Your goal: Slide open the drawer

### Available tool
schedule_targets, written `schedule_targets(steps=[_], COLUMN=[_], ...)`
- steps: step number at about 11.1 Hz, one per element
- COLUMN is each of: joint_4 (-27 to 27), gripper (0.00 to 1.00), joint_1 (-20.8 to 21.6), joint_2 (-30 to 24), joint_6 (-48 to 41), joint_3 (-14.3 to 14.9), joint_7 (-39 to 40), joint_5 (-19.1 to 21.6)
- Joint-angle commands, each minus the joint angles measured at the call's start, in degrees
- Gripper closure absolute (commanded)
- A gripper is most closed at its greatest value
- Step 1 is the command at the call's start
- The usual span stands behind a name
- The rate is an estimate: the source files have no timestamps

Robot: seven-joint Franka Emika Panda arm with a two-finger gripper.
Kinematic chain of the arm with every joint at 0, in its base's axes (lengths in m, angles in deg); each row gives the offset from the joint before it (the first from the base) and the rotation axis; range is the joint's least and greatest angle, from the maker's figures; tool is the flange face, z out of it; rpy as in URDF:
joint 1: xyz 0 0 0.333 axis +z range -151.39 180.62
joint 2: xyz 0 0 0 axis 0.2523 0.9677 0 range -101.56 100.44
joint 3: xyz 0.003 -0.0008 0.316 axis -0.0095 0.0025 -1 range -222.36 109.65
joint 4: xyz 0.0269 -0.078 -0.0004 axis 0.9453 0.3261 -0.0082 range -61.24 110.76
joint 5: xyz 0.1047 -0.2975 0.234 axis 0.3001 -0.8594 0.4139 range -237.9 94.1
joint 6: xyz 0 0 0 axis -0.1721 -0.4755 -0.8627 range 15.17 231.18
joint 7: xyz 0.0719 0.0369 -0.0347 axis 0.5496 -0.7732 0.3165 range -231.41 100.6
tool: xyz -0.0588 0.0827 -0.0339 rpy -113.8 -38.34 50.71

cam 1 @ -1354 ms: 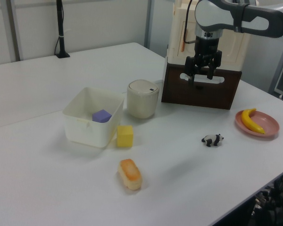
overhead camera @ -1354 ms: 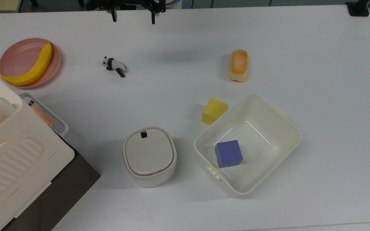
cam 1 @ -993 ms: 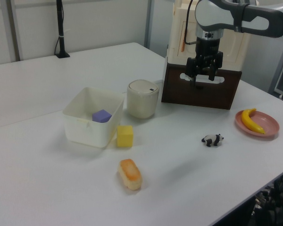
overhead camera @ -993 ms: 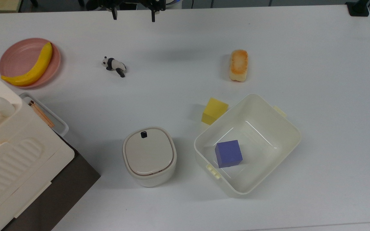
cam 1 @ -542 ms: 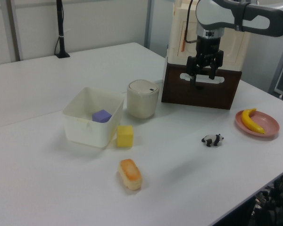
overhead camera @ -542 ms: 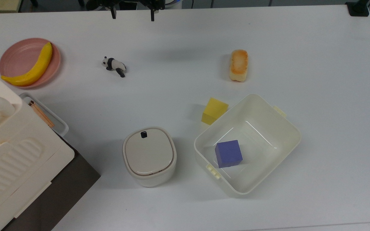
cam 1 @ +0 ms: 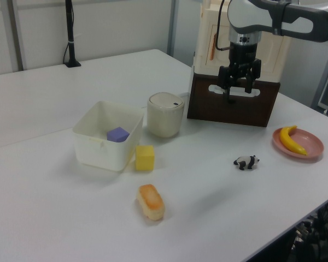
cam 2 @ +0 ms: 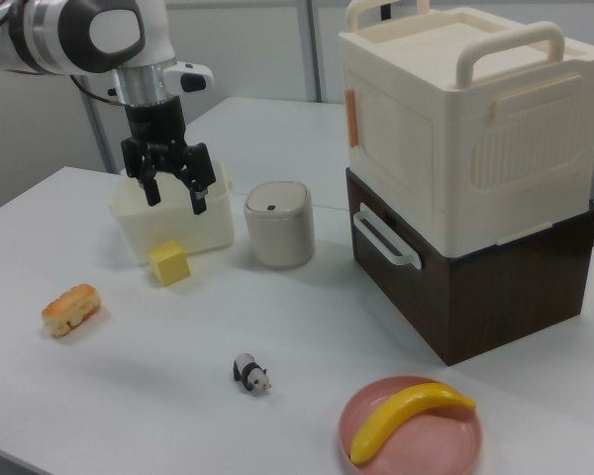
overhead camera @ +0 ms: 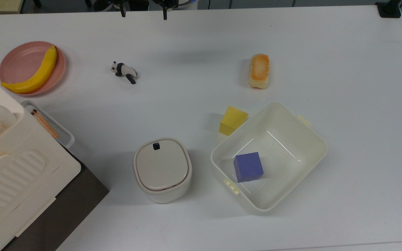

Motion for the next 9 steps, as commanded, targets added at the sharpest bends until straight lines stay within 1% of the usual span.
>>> schedule_targets(steps=[1, 3, 5, 8, 9], joint_4=[-2.68, -2.77, -2.68, -2.94, -3.03], gripper=[0.00, 0.00, 0.00, 0.00, 0.00], joint_1=[0.09, -0.25, -0.26, -0.34, -0.43], joint_2=[0.77, 0.77, 1.03, 3.14, 3.06], joint_6=[-2.96, -2.96, -2.87, -2.44, -2.35], joint_3=[0.41, 0.41, 0.32, 0.23, 0.32], joint_7=[-2.60, -1.38, 4.31, 9.50, 11.27], joint_5=[0.28, 0.02, -0.16, -0.07, 0.10])
